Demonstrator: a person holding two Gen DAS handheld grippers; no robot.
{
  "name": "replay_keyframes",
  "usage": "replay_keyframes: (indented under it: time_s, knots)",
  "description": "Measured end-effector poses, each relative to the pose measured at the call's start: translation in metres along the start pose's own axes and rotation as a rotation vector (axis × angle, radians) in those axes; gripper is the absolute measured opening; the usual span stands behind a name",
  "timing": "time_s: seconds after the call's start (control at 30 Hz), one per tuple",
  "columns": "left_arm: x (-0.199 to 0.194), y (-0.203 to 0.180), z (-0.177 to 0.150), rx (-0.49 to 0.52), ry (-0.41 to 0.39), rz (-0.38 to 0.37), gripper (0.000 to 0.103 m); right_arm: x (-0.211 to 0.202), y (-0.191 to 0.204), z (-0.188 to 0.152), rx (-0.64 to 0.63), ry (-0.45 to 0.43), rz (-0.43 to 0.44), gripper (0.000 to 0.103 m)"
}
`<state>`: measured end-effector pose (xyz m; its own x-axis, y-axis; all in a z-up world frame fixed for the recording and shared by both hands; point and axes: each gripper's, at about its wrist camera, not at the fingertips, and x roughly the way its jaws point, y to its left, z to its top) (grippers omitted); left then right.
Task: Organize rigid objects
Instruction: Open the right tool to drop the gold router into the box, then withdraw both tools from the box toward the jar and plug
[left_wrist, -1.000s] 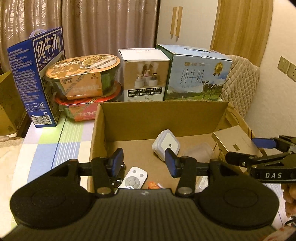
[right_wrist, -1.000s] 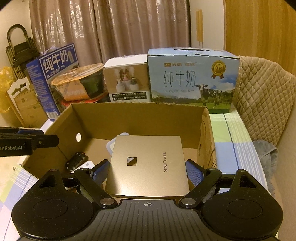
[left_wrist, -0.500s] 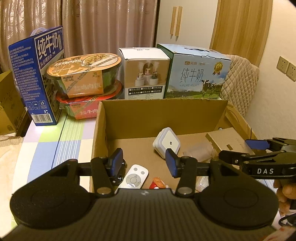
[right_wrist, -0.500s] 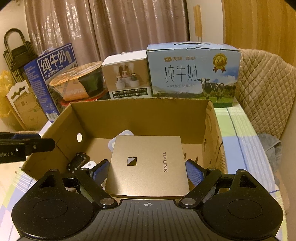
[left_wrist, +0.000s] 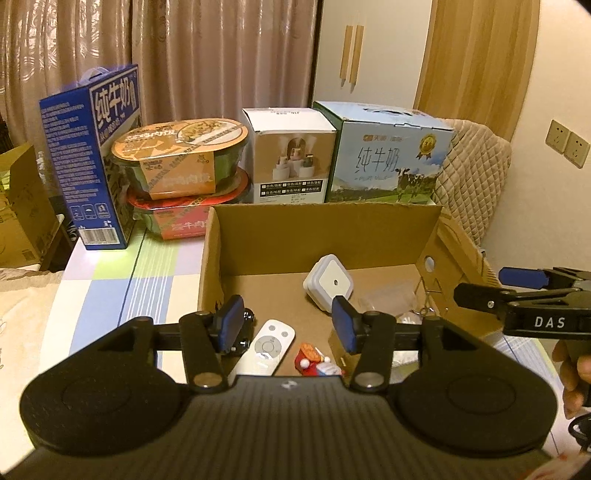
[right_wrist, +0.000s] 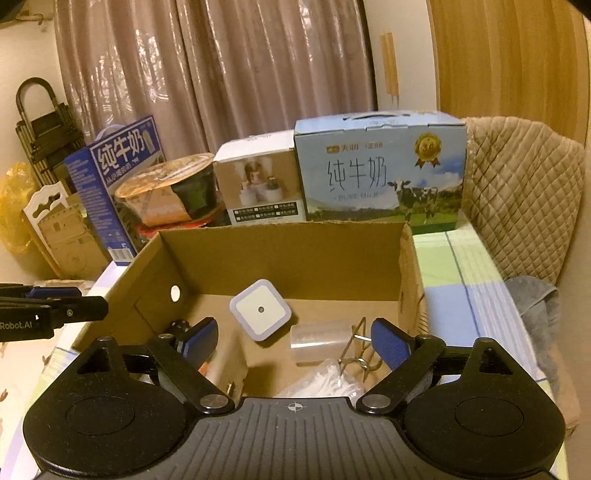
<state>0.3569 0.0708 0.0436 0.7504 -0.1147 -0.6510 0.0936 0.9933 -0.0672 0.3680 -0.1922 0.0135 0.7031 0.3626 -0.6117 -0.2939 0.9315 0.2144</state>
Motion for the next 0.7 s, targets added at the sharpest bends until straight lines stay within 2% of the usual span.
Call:
replay_keyframes:
  time_s: [0.3,0.7]
  knots:
    - [-0.061,-0.005,-0.012,-0.009,-0.033,0.014,0.053,-0.058,0.016,-0.004,-0.024,-0.027,-0.009,0.087]
    - [-0.133,-0.005,-0.048,-0.044,-0.065,0.035,0.066,-0.133,0.039,-0.041,-0.045,-0.061,0.021,0.087]
